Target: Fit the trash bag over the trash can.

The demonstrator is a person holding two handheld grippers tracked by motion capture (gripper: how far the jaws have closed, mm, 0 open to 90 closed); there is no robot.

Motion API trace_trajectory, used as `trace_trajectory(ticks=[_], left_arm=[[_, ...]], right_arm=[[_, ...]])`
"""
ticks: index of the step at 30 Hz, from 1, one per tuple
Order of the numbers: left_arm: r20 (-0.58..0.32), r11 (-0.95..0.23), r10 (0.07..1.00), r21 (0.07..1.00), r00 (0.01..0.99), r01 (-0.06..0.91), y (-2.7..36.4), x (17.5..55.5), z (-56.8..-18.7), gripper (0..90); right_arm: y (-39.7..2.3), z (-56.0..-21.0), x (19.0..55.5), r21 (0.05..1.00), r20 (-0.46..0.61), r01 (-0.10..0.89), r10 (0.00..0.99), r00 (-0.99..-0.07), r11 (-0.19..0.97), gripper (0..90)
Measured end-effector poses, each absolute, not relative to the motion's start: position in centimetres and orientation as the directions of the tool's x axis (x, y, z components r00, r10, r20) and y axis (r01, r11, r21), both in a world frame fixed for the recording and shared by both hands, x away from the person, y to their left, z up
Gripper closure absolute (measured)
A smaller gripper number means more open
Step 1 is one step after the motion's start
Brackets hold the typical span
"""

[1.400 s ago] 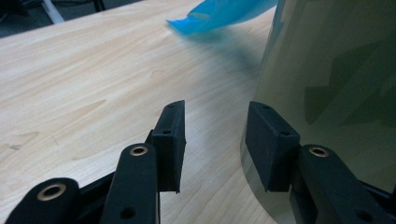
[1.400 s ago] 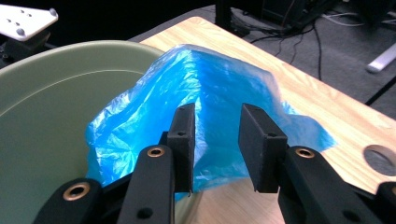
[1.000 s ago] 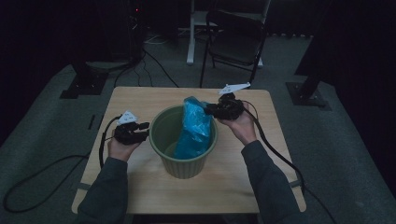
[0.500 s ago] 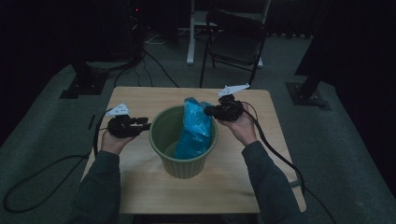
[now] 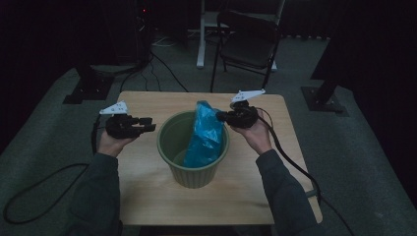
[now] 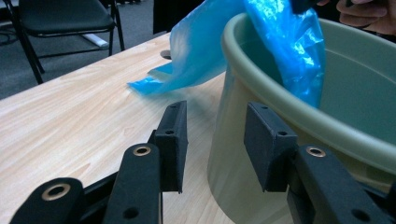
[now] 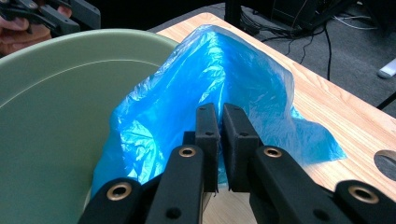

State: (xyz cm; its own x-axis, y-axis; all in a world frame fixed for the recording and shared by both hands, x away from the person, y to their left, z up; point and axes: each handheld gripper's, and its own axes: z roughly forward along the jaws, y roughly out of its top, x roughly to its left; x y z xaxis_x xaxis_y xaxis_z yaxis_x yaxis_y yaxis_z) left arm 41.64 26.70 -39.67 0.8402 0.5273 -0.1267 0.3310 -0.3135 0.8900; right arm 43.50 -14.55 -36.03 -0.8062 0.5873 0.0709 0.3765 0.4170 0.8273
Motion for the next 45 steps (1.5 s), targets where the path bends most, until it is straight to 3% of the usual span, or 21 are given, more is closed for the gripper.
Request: trace_trajectory(ticks=[25,45], left_arm=[[-0.061,-0.388,0.486,0.879,0.872,0.278,21.5,42.9,-35.8,58.5],[0.004,-0.467,0.450,0.853,0.893,0.232,17.1,43.4,-34.8,56.4]], right_arm=[[-14.1,-35.6,42.9,0.861,0.085,0.336,0.543,-0.835,0.382,87.9],[-11.7,-34.9,42.4,0.868,0.115,0.287,0.400,-0.909,0.404,87.8]])
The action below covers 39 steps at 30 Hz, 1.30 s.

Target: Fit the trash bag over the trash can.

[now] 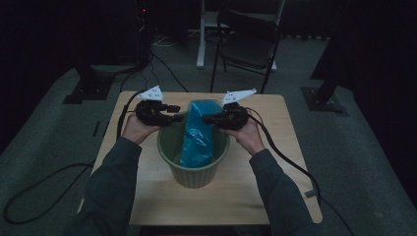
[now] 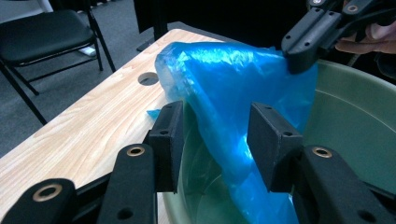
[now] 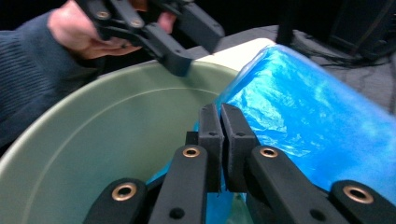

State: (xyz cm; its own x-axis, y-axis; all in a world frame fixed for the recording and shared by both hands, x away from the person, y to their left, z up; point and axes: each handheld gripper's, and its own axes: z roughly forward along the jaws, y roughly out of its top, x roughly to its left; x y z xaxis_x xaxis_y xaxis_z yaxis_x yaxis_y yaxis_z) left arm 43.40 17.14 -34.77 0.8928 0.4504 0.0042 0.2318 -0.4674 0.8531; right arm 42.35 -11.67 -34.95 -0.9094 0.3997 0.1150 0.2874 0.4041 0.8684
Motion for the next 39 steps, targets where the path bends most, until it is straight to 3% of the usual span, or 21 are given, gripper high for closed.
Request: trace_trajectory(ticks=[13,16,21,25,31,39], left_arm=[[0.024,-0.486,0.473,0.841,0.881,0.238,15.9,44.0,-34.6,57.8],[0.038,-0.502,0.487,0.830,0.873,0.243,15.5,44.1,-34.8,64.1],[0.060,-0.523,0.475,0.821,0.878,0.227,14.9,44.0,-35.1,87.6],[0.070,-0.537,0.465,0.815,0.883,0.218,14.8,43.7,-35.2,90.0],[0.093,-0.542,0.455,0.818,0.886,0.192,15.3,42.6,-35.0,90.0],[0.134,-0.577,0.408,0.804,0.903,0.142,14.9,41.3,-34.8,90.0]], right_arm=[[-11.2,-34.7,41.9,0.882,0.137,0.254,0.299,-0.944,0.398,87.8],[-11.1,-34.6,41.8,0.884,0.135,0.245,0.285,-0.949,0.398,87.9],[-11.2,-34.6,41.6,0.883,0.126,0.237,0.281,-0.951,0.406,87.8],[-11.3,-34.6,41.5,0.881,0.122,0.236,0.285,-0.951,0.410,87.1],[-12.6,-34.2,41.3,0.886,0.100,0.228,0.316,-0.944,0.403,70.5],[-14.1,-34.1,42.3,0.885,0.095,0.288,0.462,-0.882,0.367,60.0]])
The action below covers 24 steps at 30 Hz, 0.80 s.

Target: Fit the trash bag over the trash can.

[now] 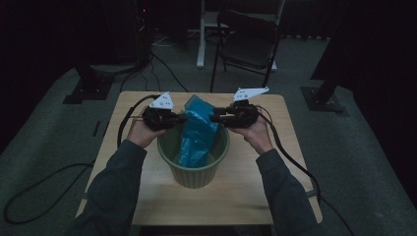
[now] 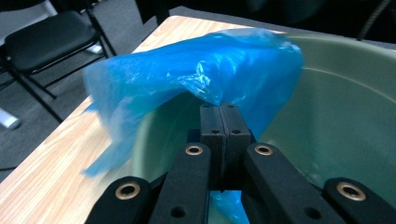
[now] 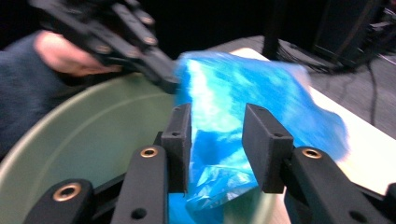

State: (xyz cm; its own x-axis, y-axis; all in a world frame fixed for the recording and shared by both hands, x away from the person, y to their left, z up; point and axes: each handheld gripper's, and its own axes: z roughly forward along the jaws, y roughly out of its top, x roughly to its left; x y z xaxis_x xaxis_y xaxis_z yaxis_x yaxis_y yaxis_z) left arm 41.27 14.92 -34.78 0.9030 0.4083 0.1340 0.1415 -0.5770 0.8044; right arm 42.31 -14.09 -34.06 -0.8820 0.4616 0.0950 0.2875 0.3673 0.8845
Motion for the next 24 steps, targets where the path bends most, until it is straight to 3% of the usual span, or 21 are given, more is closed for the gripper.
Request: trace_trajectory(ticks=[5,9,11,12,13,14,16,24], left_arm=[[0.143,-0.589,0.385,0.798,0.912,0.124,14.7,40.7,-34.8,90.0],[0.142,-0.599,0.371,0.792,0.918,0.119,14.8,40.5,-34.9,90.0],[0.143,-0.603,0.367,0.789,0.919,0.118,14.8,40.3,-35.0,90.0],[0.144,-0.608,0.363,0.785,0.920,0.117,14.8,40.3,-35.0,90.0],[0.146,-0.610,0.362,0.784,0.921,0.116,14.8,40.3,-35.0,90.0],[0.146,-0.611,0.363,0.783,0.920,0.117,14.9,40.3,-35.0,90.0],[0.144,-0.613,0.363,0.781,0.921,0.119,14.9,40.3,-35.0,90.0],[0.144,-0.609,0.369,0.783,0.918,0.122,15.0,40.3,-34.9,88.0]], right_arm=[[-13.5,-35.2,43.6,0.847,0.062,0.341,0.561,-0.825,0.407,53.7],[-13.4,-35.8,44.5,0.833,0.073,0.376,0.595,-0.801,0.405,54.3],[-13.3,-36.0,44.8,0.821,0.081,0.395,0.601,-0.795,0.412,58.3],[-13.2,-36.3,45.0,0.807,0.086,0.405,0.593,-0.801,0.430,65.6],[-13.2,-36.3,45.0,0.807,0.086,0.405,0.593,-0.801,0.430,65.6],[-13.0,-36.4,44.9,0.799,0.081,0.404,0.586,-0.806,0.446,73.3],[-12.9,-36.4,44.7,0.802,0.058,0.385,0.582,-0.811,0.457,78.2],[-13.0,-35.9,44.0,0.810,-0.001,0.344,0.588,-0.809,0.475,82.7]])
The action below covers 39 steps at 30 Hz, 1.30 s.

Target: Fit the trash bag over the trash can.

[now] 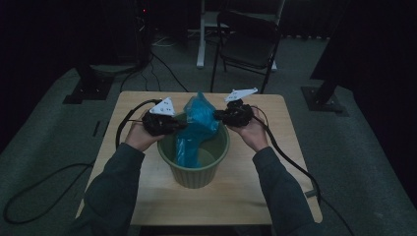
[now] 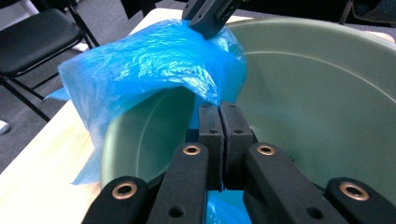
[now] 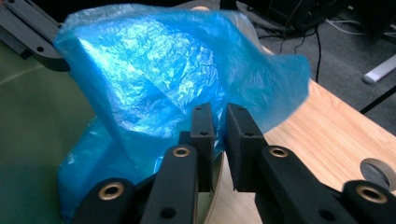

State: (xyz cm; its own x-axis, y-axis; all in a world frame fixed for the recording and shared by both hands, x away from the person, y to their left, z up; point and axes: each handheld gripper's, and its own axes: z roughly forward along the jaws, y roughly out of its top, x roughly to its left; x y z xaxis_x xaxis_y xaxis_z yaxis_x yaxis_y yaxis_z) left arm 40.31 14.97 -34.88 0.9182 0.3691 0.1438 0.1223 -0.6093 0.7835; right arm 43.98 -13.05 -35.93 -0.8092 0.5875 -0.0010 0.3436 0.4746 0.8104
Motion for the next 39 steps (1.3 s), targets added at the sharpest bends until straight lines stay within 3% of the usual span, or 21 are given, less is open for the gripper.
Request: trace_trajectory(ticks=[7,11,19,31,34,39], left_arm=[[0.138,-0.586,0.398,0.798,0.907,0.136,15.7,40.4,-34.5,81.5],[0.131,-0.547,0.422,0.826,0.897,0.136,16.0,40.3,-33.7,72.0],[0.121,-0.512,0.426,0.850,0.896,0.128,15.0,40.5,-33.1,61.8],[0.172,-0.579,0.430,0.806,0.886,0.124,12.2,41.2,-34.2,53.0],[0.180,-0.587,0.430,0.800,0.885,0.122,11.9,41.1,-34.2,57.4],[0.197,-0.608,0.414,0.787,0.889,0.109,11.8,41.0,-34.3,85.7]], right_arm=[[-13.5,-35.4,43.5,0.818,-0.027,0.321,0.589,-0.808,0.478,86.8],[-13.7,-34.9,42.8,0.835,-0.039,0.293,0.582,-0.812,0.465,88.0],[-13.1,-35.2,41.8,0.831,-0.049,0.266,0.540,-0.840,0.489,88.1],[-13.0,-34.7,41.0,0.881,0.056,0.238,0.410,-0.910,0.408,88.1],[-13.2,-34.5,41.1,0.888,0.078,0.244,0.394,-0.916,0.390,88.1],[-13.2,-34.5,41.0,0.889,0.083,0.244,0.387,-0.919,0.388,88.0]])
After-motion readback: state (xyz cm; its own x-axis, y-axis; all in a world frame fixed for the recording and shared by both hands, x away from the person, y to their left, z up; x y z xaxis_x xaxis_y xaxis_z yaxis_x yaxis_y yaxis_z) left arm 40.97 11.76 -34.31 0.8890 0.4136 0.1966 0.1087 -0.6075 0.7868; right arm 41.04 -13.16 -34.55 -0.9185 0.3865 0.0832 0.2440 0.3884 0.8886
